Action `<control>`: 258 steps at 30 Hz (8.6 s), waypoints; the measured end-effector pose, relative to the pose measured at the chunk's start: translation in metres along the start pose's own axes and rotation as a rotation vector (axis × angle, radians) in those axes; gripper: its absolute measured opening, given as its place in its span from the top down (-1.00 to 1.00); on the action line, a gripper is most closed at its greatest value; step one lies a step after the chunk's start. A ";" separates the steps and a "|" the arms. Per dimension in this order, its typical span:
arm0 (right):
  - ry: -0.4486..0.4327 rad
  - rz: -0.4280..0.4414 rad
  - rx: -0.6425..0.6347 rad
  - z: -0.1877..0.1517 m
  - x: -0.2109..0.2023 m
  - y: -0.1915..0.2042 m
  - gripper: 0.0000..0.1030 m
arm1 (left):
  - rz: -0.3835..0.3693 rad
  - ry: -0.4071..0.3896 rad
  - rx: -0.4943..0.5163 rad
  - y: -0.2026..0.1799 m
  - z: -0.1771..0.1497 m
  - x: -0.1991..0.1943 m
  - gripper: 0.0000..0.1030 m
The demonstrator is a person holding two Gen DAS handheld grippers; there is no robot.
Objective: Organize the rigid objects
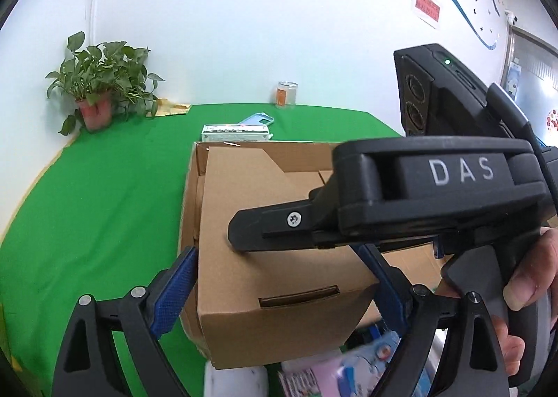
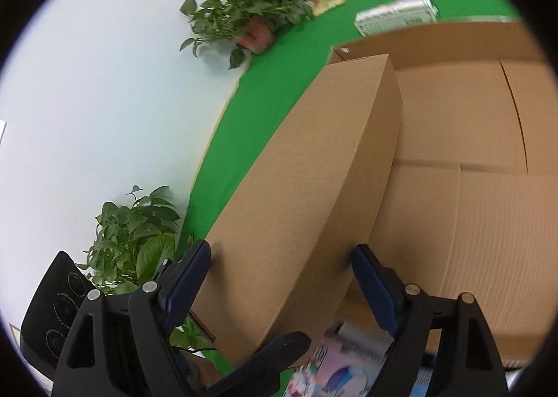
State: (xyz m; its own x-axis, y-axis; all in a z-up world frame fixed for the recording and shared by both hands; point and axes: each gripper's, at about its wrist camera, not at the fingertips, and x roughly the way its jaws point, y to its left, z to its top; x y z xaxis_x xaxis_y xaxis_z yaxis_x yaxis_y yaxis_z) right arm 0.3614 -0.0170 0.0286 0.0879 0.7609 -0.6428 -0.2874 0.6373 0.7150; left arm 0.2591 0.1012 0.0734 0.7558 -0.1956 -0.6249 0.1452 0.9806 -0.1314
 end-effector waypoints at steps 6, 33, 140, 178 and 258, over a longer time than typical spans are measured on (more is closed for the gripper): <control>0.075 -0.011 -0.002 0.008 0.038 -0.029 -0.24 | 0.033 0.184 -0.022 0.021 -0.008 0.056 -0.73; 0.064 0.012 0.131 -0.012 0.031 -0.052 -0.07 | -0.021 0.168 -0.071 0.030 -0.020 0.007 0.00; -0.207 -0.624 -0.455 -0.301 0.022 0.067 -0.61 | -0.368 0.287 -0.483 0.031 -0.222 -0.041 -0.80; -0.411 -0.547 -0.262 -0.344 -0.079 0.001 -0.63 | -0.285 0.300 -0.251 -0.098 -0.189 -0.058 -0.54; -0.117 -0.500 -0.075 -0.064 -0.004 -0.041 -0.60 | -0.015 0.343 -0.131 -0.091 0.009 0.064 -0.20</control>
State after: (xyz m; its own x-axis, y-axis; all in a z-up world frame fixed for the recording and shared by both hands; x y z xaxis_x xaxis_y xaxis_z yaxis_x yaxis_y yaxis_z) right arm 0.3114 -0.0539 -0.0158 0.3370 0.3767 -0.8628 -0.2504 0.9193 0.3036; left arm 0.2996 -0.0007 0.0524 0.4930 -0.2233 -0.8409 0.0545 0.9725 -0.2263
